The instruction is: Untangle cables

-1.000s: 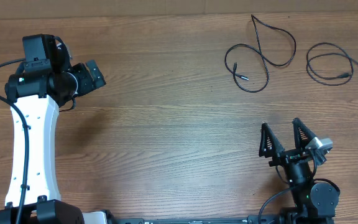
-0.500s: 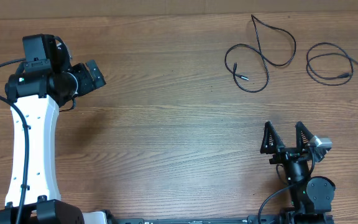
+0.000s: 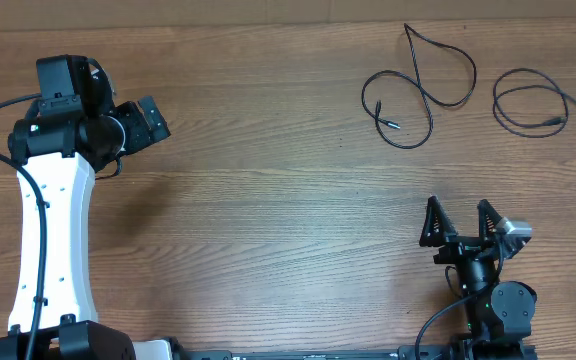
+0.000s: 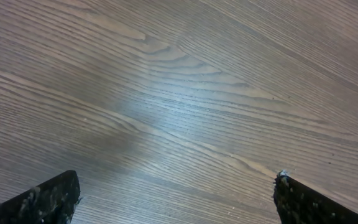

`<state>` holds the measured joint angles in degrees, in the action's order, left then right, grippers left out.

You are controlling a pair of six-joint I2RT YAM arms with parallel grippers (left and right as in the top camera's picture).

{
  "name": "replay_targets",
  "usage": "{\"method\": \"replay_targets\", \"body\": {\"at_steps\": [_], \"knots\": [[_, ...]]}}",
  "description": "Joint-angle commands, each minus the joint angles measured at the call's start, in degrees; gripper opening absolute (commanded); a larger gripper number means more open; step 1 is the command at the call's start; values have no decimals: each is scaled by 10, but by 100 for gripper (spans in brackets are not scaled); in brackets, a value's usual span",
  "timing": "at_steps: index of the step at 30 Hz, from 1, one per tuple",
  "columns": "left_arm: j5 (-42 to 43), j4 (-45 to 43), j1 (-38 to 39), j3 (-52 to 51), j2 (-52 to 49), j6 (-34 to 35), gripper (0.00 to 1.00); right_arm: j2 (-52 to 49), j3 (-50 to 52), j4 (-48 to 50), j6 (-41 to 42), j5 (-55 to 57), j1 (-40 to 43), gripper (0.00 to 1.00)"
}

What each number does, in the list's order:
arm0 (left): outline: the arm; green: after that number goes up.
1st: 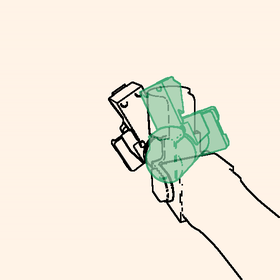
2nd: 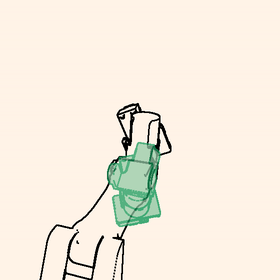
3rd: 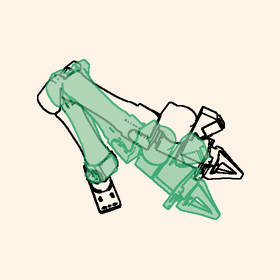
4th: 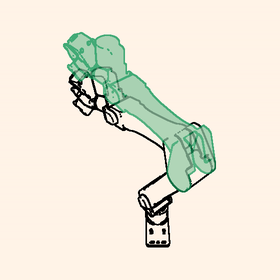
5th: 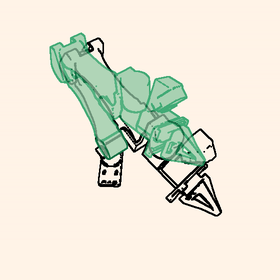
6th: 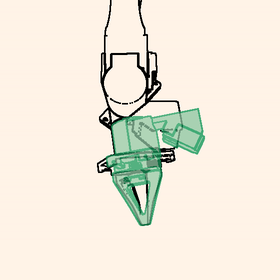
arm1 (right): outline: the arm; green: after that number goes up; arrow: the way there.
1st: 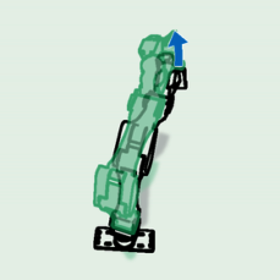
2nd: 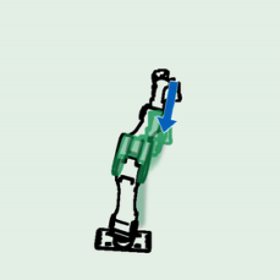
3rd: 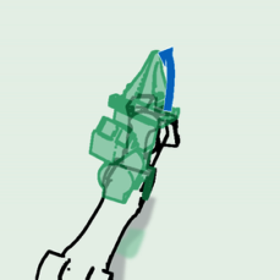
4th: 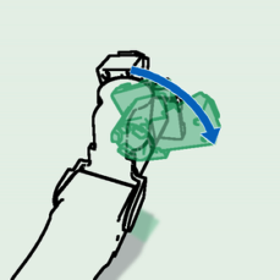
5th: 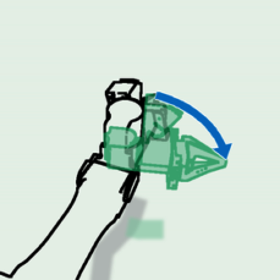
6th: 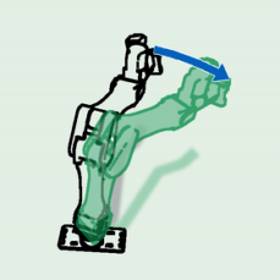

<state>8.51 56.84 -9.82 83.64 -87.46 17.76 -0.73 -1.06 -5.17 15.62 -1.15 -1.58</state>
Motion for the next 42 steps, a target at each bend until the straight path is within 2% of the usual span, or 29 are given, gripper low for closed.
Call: {"method": "replay_targets", "body": {"at_steps": [1, 7, 26, 35, 42], "knots": [[-1, -1, 1, 7, -2, -11, 99, 6, 6, 3, -40, 7, -3, 100], [-1, -1, 1, 7, -2, -11, 99, 6, 6, 3, -70, 7, -2, 100], [-1, -1, 1, 7, -2, -11, 100, 6, 6, 2, -89, 7, -2, 100], [-1, -1, 1, 7, -2, -11, 99, 6, 6, 2, -97, 7, 26, 100], [-1, -1, 1, 7, -2, -11, 100, 6, 6, 2, -153, 4, 26, 100]]}}
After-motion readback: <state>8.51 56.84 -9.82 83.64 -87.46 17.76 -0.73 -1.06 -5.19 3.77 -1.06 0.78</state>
